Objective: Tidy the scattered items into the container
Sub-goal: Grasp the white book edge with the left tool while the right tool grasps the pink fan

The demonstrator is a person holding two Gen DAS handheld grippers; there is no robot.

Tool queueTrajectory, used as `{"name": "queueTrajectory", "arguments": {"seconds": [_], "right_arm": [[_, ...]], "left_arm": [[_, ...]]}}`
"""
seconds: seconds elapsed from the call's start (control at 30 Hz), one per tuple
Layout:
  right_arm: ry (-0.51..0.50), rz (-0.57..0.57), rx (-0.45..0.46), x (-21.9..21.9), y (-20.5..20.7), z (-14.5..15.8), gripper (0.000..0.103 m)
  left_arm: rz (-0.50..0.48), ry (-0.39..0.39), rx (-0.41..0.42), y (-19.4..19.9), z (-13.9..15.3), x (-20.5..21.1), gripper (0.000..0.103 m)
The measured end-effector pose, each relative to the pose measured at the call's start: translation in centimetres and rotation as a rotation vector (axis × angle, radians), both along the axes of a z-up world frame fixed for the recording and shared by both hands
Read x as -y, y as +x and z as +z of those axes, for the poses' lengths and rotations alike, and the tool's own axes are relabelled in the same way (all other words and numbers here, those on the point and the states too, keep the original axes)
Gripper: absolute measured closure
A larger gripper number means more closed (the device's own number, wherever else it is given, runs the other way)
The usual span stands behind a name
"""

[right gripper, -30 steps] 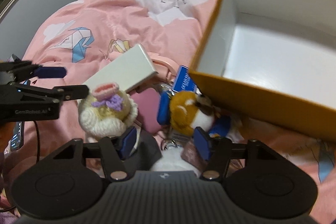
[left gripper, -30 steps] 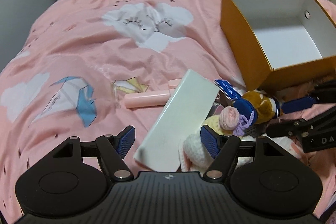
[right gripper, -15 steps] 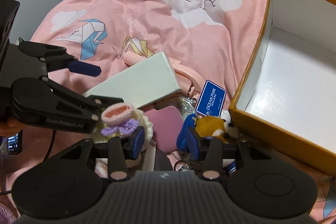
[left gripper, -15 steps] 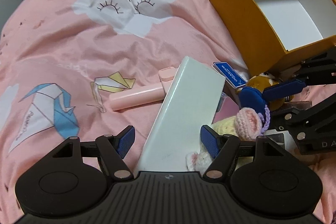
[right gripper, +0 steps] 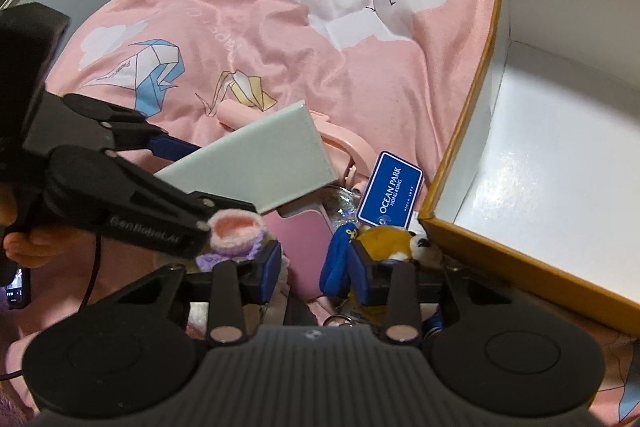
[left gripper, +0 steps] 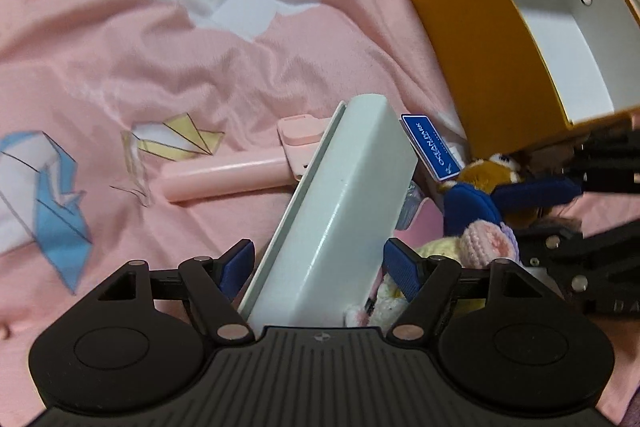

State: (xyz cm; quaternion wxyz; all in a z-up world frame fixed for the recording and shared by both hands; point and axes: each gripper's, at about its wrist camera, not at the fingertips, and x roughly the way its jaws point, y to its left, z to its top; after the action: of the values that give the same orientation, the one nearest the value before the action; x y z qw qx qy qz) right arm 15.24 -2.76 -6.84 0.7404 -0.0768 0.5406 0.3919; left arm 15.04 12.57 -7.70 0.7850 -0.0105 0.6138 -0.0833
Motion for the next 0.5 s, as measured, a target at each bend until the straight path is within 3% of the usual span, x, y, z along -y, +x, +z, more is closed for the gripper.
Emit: {"name": "queueTrajectory", "arguments": {"seconds": [0.1,0.37,0.5], "right_arm": [[0.009,-0.007,-0.007,0.3,0.1,0.0,0.066],[0.017,0.043,0.037,-0.1,-0.5,0.8,0.064],[0.022,0.103,0.078,-0.3,-1.0,1.5,0.066]], "left_arm": [[0.022,-0.023,-0.007,0.2,-0.1,-0.2,0.028],[0.028,0.025,0.062,-1.4,1.8,1.0,0.064],[0.069,0.021,0.090,-2.1,2.8,0.8,0.065]]}}
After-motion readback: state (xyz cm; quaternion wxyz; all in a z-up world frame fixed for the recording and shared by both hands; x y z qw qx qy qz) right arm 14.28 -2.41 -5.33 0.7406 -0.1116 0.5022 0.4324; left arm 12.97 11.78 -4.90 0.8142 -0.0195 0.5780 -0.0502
